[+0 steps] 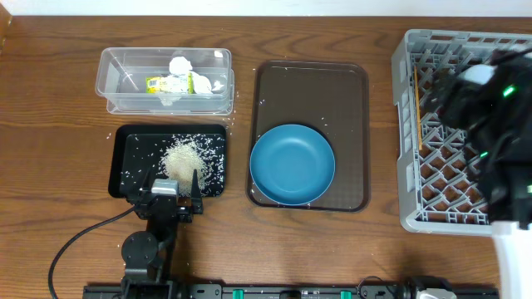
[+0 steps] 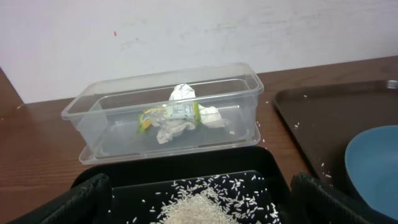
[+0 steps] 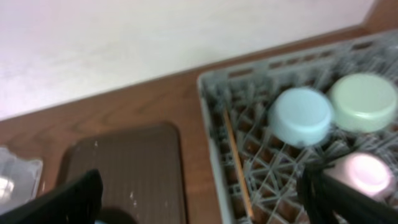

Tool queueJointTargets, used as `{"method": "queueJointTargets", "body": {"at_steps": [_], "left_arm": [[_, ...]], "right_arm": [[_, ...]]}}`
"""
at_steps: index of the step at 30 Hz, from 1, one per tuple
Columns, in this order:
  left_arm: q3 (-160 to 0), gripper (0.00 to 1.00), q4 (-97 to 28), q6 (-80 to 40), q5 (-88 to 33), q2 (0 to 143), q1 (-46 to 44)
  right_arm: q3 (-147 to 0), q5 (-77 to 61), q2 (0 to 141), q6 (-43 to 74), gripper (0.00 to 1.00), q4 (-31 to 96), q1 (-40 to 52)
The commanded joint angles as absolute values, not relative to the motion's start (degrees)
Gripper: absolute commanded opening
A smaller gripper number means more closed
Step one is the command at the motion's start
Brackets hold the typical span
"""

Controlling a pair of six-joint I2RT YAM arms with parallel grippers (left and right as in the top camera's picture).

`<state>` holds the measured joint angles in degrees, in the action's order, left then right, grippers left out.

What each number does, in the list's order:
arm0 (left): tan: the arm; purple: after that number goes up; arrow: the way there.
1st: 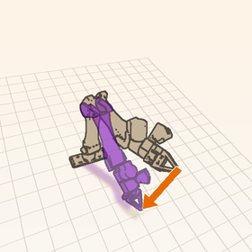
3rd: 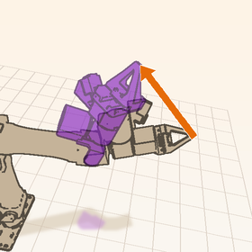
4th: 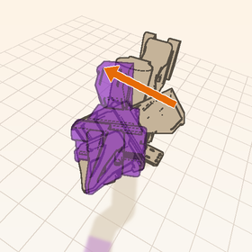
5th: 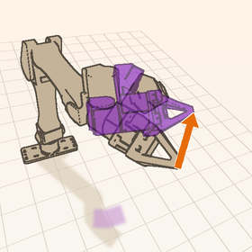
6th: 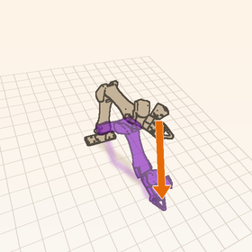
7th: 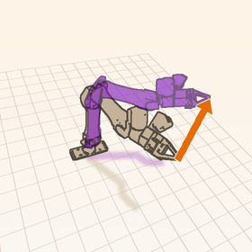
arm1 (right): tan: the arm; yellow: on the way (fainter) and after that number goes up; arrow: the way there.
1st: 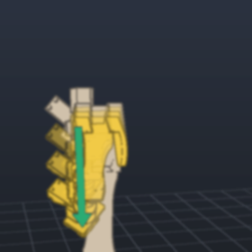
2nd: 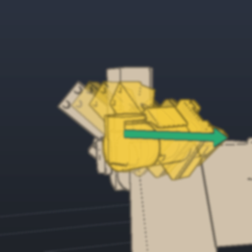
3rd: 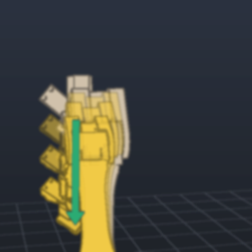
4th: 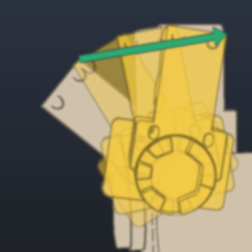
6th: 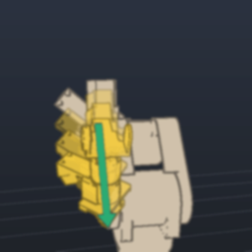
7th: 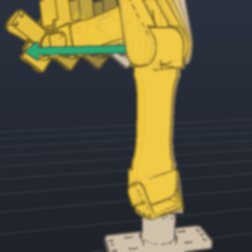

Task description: Sort waste into correct bins and load items into the dishwasher rack

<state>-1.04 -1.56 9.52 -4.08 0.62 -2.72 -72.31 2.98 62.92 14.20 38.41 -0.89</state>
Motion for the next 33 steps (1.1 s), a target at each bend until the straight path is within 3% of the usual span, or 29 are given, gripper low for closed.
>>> {"method": "queueJointTargets", "body": {"at_steps": [1,7,15,33], "left_arm": [[-0.2,0.93,-3.8,10.5,-4.5,0.3,-2.4],[-0.2,0.93,-3.8,10.5,-4.5,0.3,-2.4],[-0.2,0.93,-3.8,10.5,-4.5,0.3,-2.4],[-0.2,0.93,-3.8,10.5,-4.5,0.3,-2.4]], "right_arm": [[-60.5,0.9,58.0,12.8,0.99,30.8,1.5],[-36.9,-4.4,45.8,12.8,0.99,7.8,1.8],[-15.5,-4.5,28.6,11.2,0.99,-9.1,1.8],[-0.3,-3.2,9.4,7.4,0.99,-11.9,-1.7]]}}
